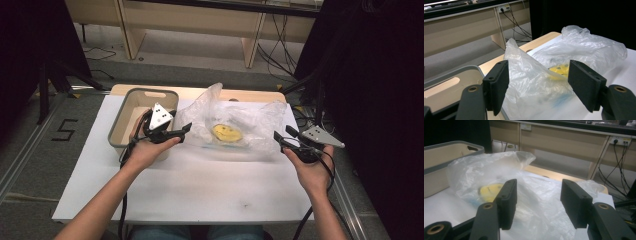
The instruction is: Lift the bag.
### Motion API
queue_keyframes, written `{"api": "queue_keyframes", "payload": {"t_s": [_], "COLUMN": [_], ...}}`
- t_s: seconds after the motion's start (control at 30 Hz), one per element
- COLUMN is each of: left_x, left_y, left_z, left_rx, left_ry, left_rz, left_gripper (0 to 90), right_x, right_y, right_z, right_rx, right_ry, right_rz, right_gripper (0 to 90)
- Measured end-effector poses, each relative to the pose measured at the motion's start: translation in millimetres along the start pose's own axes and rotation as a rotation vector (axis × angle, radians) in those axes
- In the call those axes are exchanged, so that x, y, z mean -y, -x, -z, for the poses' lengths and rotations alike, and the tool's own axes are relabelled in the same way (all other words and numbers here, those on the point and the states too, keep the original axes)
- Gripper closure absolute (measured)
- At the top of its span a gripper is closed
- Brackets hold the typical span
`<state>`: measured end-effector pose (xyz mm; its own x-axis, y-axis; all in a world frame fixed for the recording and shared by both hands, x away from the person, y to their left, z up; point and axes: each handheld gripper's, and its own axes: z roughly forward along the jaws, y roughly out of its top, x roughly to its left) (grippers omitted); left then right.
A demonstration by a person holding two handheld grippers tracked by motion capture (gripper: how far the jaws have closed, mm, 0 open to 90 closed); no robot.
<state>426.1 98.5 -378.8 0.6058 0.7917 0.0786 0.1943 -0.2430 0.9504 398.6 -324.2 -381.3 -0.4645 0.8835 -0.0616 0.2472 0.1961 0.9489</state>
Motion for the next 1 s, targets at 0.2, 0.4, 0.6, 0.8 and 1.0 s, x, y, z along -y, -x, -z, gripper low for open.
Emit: {"api": "queue_keyframes", "payload": {"t_s": [0.2, 0.4, 0.6, 0.8, 1.0], "left_x": [2.2, 4.9, 11.4, 21.5, 29.9], "left_y": [-1.1, -0.2, 0.2, -1.6, -4.1], "left_z": [3.5, 7.7, 14.0, 20.6, 28.1], "left_rx": [0.010, 0.022, 0.037, 0.039, 0.051], "left_ry": [-0.012, -0.025, -0.037, -0.054, -0.071], "left_rz": [0.001, -0.002, -0.004, 0.007, 0.012], "left_gripper": [32.9, 32.6, 32.6, 32.5, 32.3], "right_x": [2.7, 4.5, 9.8, 16.6, 23.8], "right_y": [-3.2, -5.6, -9.3, -12.7, -15.9], "right_z": [-1.3, -1.3, -1.0, -0.5, 0.2], "right_rx": [-0.038, -0.071, -0.112, -0.148, -0.170], "right_ry": [-0.015, -0.025, -0.043, -0.062, -0.079], "right_rz": [0.006, 0.011, 0.019, 0.031, 0.032], "right_gripper": [46.7, 46.2, 45.5, 44.7, 44.5]}}
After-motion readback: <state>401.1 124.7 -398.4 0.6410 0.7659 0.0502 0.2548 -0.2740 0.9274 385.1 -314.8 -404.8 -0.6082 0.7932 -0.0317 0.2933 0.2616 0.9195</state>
